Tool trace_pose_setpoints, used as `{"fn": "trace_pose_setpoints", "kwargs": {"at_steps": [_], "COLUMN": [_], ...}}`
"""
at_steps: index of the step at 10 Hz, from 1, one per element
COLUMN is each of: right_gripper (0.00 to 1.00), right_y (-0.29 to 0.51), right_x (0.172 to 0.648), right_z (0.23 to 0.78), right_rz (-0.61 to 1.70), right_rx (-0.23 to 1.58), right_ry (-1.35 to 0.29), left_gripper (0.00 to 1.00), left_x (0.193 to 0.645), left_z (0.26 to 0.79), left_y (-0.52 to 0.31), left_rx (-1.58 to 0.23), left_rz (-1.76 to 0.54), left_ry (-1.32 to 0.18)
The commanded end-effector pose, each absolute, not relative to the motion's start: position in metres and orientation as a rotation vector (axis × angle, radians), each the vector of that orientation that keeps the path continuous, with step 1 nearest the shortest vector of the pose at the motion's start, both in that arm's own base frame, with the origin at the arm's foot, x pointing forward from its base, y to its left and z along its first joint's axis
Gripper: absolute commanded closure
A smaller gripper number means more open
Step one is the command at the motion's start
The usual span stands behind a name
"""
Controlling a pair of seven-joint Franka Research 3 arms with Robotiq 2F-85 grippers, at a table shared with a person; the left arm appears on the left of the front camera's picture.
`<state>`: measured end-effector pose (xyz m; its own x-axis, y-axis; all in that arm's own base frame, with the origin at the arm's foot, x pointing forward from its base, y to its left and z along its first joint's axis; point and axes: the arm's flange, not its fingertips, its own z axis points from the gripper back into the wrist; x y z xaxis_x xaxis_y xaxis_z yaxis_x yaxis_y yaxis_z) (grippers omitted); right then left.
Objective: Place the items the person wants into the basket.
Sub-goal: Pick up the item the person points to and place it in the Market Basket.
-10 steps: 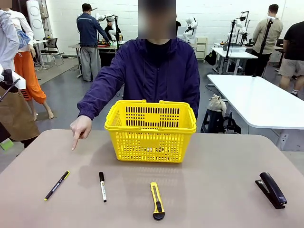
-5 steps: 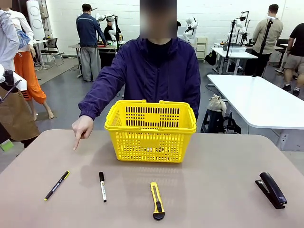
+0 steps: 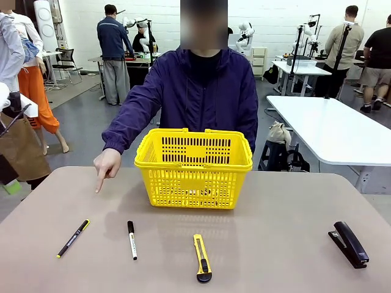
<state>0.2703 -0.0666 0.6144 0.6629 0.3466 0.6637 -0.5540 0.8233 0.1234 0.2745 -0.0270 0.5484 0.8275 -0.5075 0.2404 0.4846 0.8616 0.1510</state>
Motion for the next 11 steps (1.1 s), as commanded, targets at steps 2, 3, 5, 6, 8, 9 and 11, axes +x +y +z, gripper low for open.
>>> {"fn": "trace_pose_setpoints", "kwargs": {"at_steps": [2, 3, 5, 6, 8, 9, 11], "right_gripper": [0.0, 0.0, 0.0, 0.0, 0.0, 0.0, 0.0], "right_y": [-0.065, -0.065, -0.065, -0.065, -0.065, -0.065, -0.065], "right_x": [0.271, 0.271, 0.271, 0.271, 0.271, 0.271, 0.271], "right_z": [0.614, 0.614, 0.614, 0.614, 0.614, 0.614, 0.614], "right_rz": [0.498, 0.498, 0.498, 0.498, 0.498, 0.498, 0.498], "right_rx": [0.308, 0.308, 0.308, 0.308, 0.308, 0.308, 0.308], "right_ry": [-0.66, -0.66, -0.66, -0.66, -0.66, -0.66, -0.66], "left_gripper": [0.0, 0.0, 0.0, 0.0, 0.0, 0.0, 0.0], "left_x": [0.282, 0.29, 0.301, 0.304, 0.307, 0.307, 0.308], "left_z": [0.458, 0.437, 0.398, 0.384, 0.358, 0.346, 0.324], "left_y": [-0.049, -0.053, -0.056, -0.055, -0.051, -0.049, -0.048], "left_rx": [0.148, 0.147, 0.119, 0.092, 0.04, 0.036, 0.039], "left_rz": [-0.414, -0.384, -0.372, -0.383, -0.383, -0.383, -0.4], "left_ry": [-0.308, -0.298, -0.237, -0.203, -0.162, -0.152, -0.132]}}
